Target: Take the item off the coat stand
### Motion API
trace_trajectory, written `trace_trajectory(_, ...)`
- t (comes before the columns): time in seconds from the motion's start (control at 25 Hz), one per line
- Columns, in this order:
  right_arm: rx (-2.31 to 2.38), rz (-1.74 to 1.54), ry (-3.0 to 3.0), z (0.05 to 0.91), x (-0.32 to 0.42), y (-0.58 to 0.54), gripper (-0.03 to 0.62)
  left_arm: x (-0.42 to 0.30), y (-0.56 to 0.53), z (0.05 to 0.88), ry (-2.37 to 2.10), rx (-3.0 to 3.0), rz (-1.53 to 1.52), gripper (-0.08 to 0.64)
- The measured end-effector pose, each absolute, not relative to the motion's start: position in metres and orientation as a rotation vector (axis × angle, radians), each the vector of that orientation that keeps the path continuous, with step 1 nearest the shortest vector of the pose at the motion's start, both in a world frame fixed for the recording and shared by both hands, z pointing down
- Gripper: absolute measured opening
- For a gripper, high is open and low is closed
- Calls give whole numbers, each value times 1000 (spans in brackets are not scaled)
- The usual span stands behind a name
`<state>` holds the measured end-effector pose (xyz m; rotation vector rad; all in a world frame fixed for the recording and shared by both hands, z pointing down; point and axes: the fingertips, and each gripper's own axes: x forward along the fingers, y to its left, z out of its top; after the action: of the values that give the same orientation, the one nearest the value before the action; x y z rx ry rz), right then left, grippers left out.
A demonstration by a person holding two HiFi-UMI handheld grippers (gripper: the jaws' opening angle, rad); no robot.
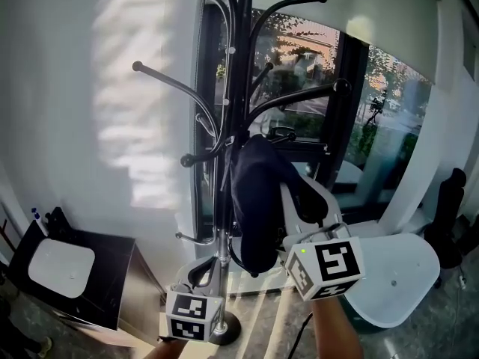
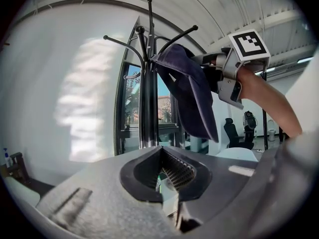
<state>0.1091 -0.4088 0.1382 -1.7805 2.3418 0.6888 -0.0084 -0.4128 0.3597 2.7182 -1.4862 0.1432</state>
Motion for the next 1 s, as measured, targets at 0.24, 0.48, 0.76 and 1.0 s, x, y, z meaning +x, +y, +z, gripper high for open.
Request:
trace_trajectory(0.24,-1787,750,2291,111,110,-399,71,-8,-401,356,-1505,2727,149,3)
trace_trajectory(0.48,-1783,788,2221,85,119,-386,69,-17,-393,356,-1531,2702,145,3)
trace_trajectory(0.76,-1765,848,2156,62,127,-366,69,-18,-387,357,-1530,2688,140,3)
trace_trajectory(1.0,-1758,876,2084,40,143,-342,69,-9,-381,351,-1529,2714,137,3)
